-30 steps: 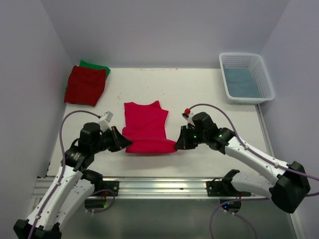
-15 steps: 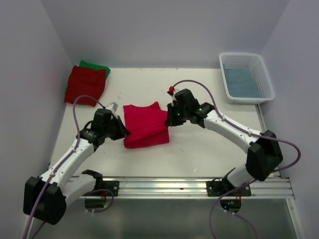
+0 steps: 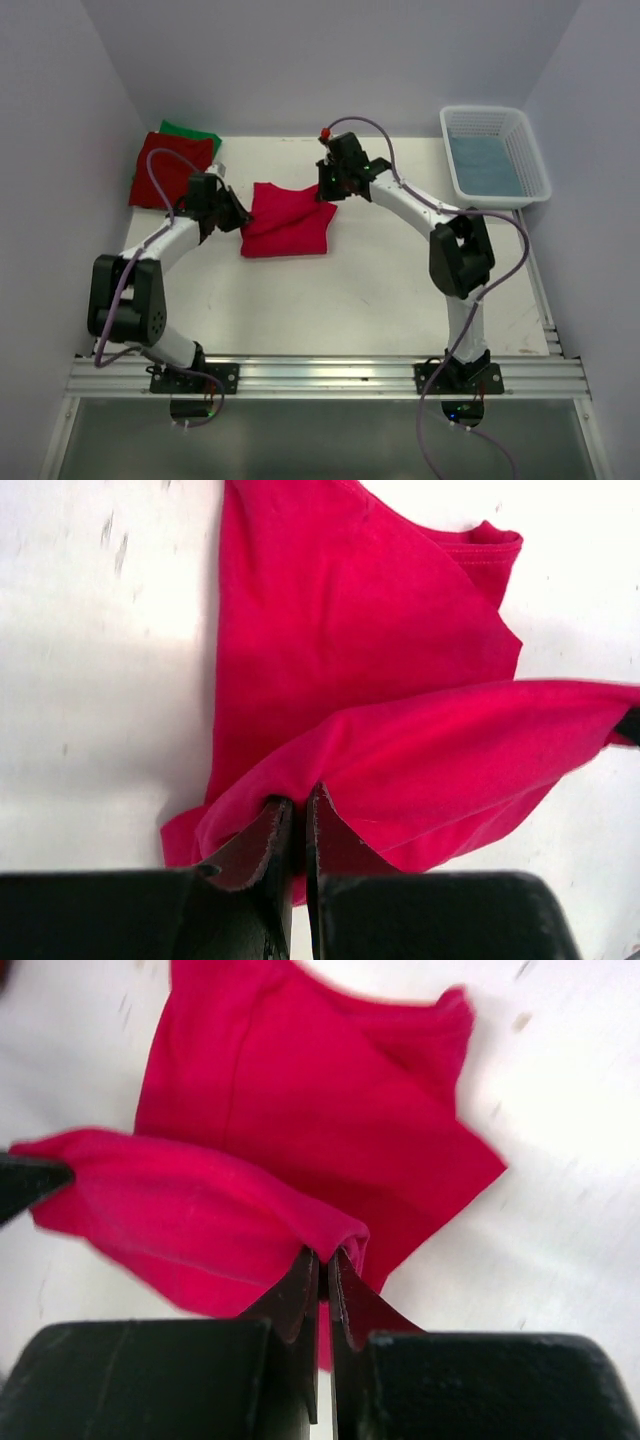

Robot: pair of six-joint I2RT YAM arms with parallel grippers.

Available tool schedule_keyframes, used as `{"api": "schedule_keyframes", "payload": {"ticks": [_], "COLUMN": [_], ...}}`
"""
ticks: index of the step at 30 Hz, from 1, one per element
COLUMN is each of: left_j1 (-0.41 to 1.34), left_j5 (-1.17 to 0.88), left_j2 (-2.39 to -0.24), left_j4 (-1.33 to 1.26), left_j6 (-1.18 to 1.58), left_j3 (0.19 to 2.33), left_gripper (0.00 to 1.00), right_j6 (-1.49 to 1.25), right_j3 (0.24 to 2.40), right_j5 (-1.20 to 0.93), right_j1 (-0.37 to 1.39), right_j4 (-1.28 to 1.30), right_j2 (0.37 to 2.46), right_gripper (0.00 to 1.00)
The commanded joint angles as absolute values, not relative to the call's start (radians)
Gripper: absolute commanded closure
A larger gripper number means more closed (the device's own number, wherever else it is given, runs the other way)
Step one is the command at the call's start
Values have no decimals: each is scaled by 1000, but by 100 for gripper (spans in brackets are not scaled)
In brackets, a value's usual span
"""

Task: Fold and stack the t-shirts
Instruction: Fold the long partially folded tshirt into a neat square

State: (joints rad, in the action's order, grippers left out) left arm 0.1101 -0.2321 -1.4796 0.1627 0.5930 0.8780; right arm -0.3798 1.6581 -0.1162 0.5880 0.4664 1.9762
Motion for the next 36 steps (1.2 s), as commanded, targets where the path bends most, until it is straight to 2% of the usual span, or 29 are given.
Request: {"api": "schedule_keyframes", "payload": {"ticks": [1, 2, 3, 4, 5, 6, 7, 8, 9, 10, 11, 12, 13, 16, 23, 26, 27, 28, 29, 30, 31, 35, 36], "left_j1": [68, 54, 49, 37, 32, 26, 12, 6, 2, 2, 2, 2, 2, 2, 2, 2, 2, 2, 2, 2, 2, 2, -23], "left_j5": [-300, -320, -330, -342, -347, -336, -304, -311, -317, -290, -275, -258, -250, -293, -362, -460, -544, -590, -635, -737, -788, -877, -893], "left_j2": [-1694, -1753, -1816, -1935, -1994, -2047, -2131, -2155, -2157, -2108, -2070, -2025, -1955, -1889, -1888, -1919, -1943, -1956, -1968, -1980, -1983, -2013, -2025], "left_j4": [-23, -107, -133, -202, -219, -189, -81, -54, -45, -81, -124, -168, -243, -261, -117, -66, -64, -83, -95, -119, -218, -362, -395], "left_j6": [577, 580, 592, 613, 624, 630, 630, 624, 614, 595, 589, 586, 575, 555, 468, 431, 430, 436, 440, 468, 494, 619, 653], "left_j3": [1068, 1118, 1240, 1305, 1368, 1529, 1611, 1670, 1704, 1680, 1637, 1538, 1496, 1424, 1385, 1367, 1361, 1353, 1344, 1330, 1310, 1246, 1240], "left_gripper": [100, 100, 100, 77, 50, 32, 20, 20, 17, 0, 0, 0, 0, 0, 0, 0, 0, 0, 1, 4, 5, 8, 10], "right_j6": [-374, -385, -394, -403, -393, -382, -365, -359, -350, -338, -333, -333, -330, -318, -311, -318, -316, -316, -330, -353, -392, -486, -500], "right_j3": [1912, 1990, 2185, 2297, 2407, 2594, 2653, 2674, 2589, 2494, 2377, 2148, 2058, 1905, 1695, 1640, 1632, 1628, 1631, 1632, 1632, 1745, 1778], "right_j5": [53, 101, 162, 267, 309, 343, 395, 391, 387, 379, 364, 353, 347, 331, 253, 171, 131, 10, -45, -93, -247, -609, -645], "right_j1": [534, 531, 526, 522, 519, 518, 515, 514, 511, 505, 502, 499, 497, 495, 497, 497, 494, 489, 485, 474, 465, 451, 451], "right_j4": [500, 541, 576, 613, 673, 698, 718, 709, 677, 622, 469, 386, 317, 227, 195, 204, 204, 206, 209, 213, 207, 167, 172], "right_j2": [2146, 2211, 2341, 2424, 2495, 2613, 2644, 2654, 2596, 2544, 2470, 2403, 2290, 2182, 2040, 2011, 2008, 2008, 2011, 2017, 2023, 2126, 2182], "right_gripper": [100, 100, 100, 90, 70, 28, 14, 1, 1, 1, 1, 1, 1, 1, 1, 3, 20, 42, 81, 100, 100, 100, 100]}}
